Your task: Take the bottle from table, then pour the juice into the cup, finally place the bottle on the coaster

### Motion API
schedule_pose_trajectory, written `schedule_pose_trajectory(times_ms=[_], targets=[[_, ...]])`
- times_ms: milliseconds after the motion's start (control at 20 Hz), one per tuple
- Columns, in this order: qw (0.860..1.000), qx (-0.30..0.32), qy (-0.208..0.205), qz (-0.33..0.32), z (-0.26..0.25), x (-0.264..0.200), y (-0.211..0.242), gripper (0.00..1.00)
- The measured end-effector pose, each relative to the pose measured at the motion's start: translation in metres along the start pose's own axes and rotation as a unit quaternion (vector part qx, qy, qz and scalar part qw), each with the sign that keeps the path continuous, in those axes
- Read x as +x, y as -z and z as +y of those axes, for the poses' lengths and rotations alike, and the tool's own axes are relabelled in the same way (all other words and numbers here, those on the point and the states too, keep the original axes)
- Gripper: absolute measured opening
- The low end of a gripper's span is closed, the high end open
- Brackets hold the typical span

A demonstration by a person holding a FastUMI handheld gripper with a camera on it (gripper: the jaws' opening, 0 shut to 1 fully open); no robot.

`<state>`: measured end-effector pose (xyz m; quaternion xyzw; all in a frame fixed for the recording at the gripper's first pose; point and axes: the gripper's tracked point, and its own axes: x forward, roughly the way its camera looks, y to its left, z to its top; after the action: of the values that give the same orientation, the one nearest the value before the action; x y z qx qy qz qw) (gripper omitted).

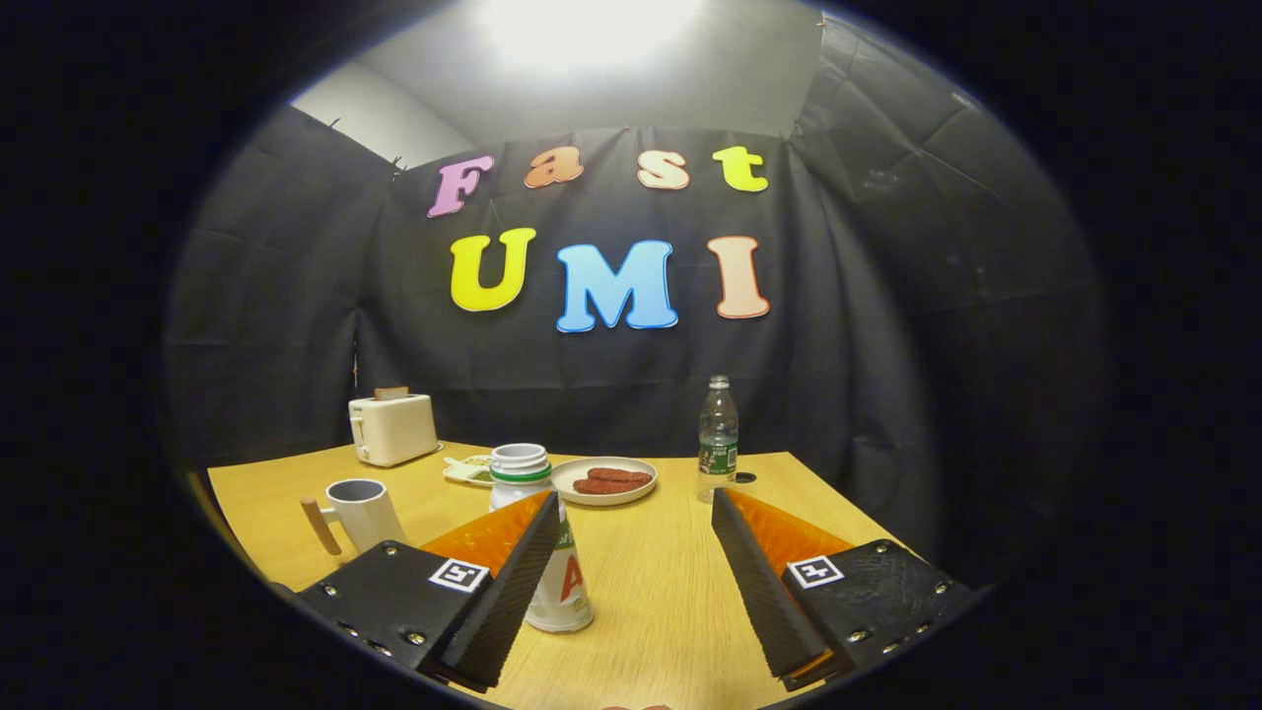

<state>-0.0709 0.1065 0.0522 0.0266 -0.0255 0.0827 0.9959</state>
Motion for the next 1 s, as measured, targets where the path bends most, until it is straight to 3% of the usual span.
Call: schedule_pose_trajectory(times_ms=[550, 1000], targets=[[0.999, 0.022, -0.041, 0.028, 0.048, 0.013, 0.044, 0.95], [0.998, 0.022, -0.044, 0.047, 0.056, 0.033, 0.065, 0.95]])
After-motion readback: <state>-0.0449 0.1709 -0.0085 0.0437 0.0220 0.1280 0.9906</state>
